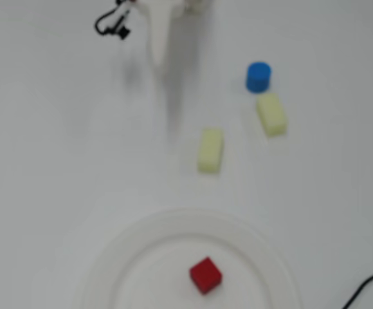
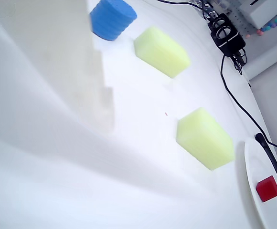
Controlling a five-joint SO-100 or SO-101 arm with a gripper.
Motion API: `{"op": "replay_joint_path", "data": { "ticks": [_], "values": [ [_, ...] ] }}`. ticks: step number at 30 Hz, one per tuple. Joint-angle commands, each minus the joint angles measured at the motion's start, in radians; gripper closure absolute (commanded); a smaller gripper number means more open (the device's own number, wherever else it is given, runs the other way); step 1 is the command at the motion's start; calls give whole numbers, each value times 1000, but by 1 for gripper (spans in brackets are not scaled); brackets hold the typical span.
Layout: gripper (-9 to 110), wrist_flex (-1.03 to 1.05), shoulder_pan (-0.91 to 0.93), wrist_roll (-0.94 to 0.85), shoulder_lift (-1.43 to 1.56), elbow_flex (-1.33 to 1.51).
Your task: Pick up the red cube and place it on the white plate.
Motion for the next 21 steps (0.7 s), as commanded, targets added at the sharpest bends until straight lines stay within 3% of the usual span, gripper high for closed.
{"op": "replay_joint_path", "data": {
  "ticks": [1, 5, 9, 12, 14, 21],
  "values": [
    [61, 28, 6, 15, 32, 15],
    [65, 75, -49, 31, 32, 64],
    [77, 104, -80, 63, 32, 106],
    [96, 115, -78, 80, 32, 123],
    [101, 117, -78, 84, 32, 140],
    [101, 121, -78, 115, 32, 140]
  ]
}}
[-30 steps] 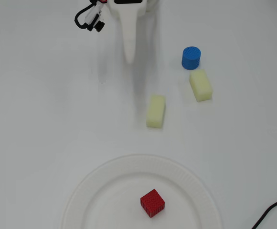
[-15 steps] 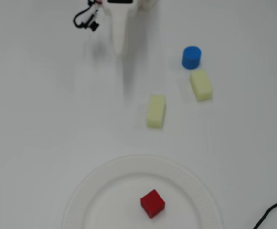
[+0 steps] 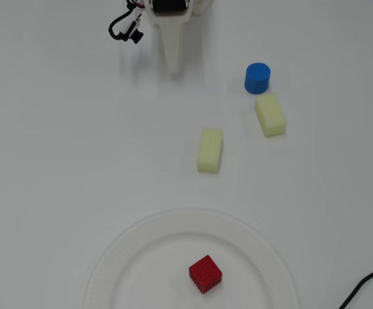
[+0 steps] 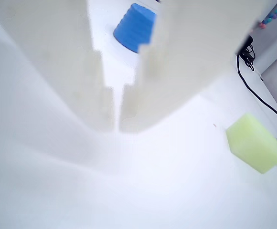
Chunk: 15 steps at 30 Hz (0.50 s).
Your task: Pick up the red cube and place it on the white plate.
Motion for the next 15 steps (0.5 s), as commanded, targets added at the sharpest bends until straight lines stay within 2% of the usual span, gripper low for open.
{"op": "replay_joint_path", "data": {
  "ticks": [1, 15],
  "values": [
    [101, 5, -5, 11, 6, 6],
    [100, 5, -2, 20, 6, 6]
  ]
}}
